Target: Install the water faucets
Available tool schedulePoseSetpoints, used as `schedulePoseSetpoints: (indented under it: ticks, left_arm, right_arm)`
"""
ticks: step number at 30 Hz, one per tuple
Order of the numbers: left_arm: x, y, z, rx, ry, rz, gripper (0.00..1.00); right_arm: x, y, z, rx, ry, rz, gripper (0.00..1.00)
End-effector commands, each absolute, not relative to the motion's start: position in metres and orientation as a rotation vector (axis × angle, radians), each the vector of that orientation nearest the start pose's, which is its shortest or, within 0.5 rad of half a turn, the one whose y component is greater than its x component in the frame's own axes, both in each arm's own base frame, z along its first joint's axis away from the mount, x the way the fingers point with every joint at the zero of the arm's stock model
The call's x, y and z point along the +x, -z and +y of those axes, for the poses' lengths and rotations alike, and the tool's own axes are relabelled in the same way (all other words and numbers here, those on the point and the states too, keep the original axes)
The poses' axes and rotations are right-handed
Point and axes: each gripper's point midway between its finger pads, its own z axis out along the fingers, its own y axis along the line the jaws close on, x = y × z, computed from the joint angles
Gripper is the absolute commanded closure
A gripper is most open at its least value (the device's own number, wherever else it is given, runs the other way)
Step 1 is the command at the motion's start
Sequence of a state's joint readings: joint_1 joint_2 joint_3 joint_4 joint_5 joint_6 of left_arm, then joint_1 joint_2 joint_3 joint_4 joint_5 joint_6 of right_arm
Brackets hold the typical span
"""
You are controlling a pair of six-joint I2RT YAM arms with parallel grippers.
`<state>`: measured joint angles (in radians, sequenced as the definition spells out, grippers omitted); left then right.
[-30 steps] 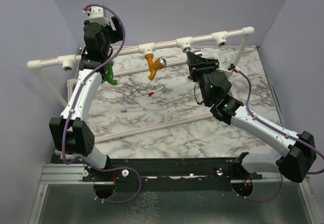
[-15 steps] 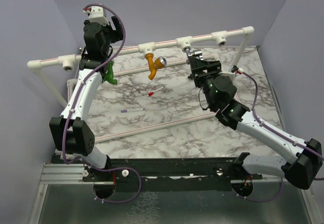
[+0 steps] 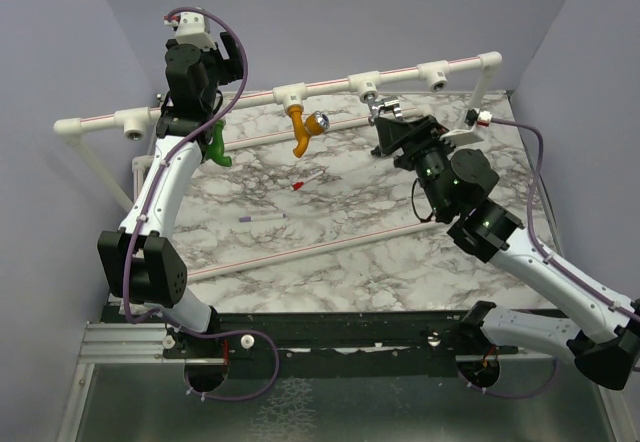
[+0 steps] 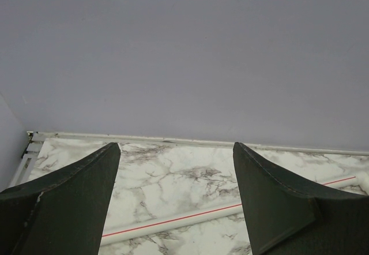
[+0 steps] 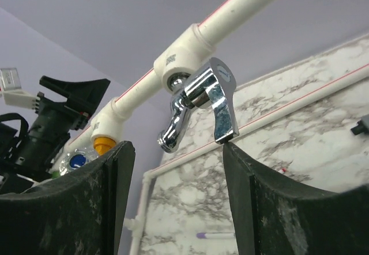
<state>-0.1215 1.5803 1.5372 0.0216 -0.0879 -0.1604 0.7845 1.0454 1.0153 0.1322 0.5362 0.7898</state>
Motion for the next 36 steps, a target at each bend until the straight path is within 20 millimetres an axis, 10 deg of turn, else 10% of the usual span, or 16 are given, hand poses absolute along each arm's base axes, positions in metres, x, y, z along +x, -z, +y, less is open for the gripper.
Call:
schedulePoseSetpoints:
  ticks: [1, 14, 26, 36]
  left_arm:
    - [0.496, -0.218, -0.054, -0.073, 0.095, 2.073, 0.19]
    - [0.496, -0.219, -0.055, -0.071, 0.097, 2.071, 0.19]
    - [0.494, -0.232, -0.062, -0.049, 0.144, 2.029, 0.19]
    - [0.493, -0.242, -0.067, -0.038, 0.18, 2.001, 0.19]
  right_arm:
    - [0.302, -0.415, 0.215, 0.131, -0.668, 1.483, 0.33]
    - [0.293, -0.46, 0.208, -0.597, -0.143, 1.295, 0.19]
    - [0.29, -0.433, 0.225, -1.231, 0.265, 0.985, 0.14]
    - [0.331, -0.403, 0.229, -1.429, 0.672, 0.853, 0.14]
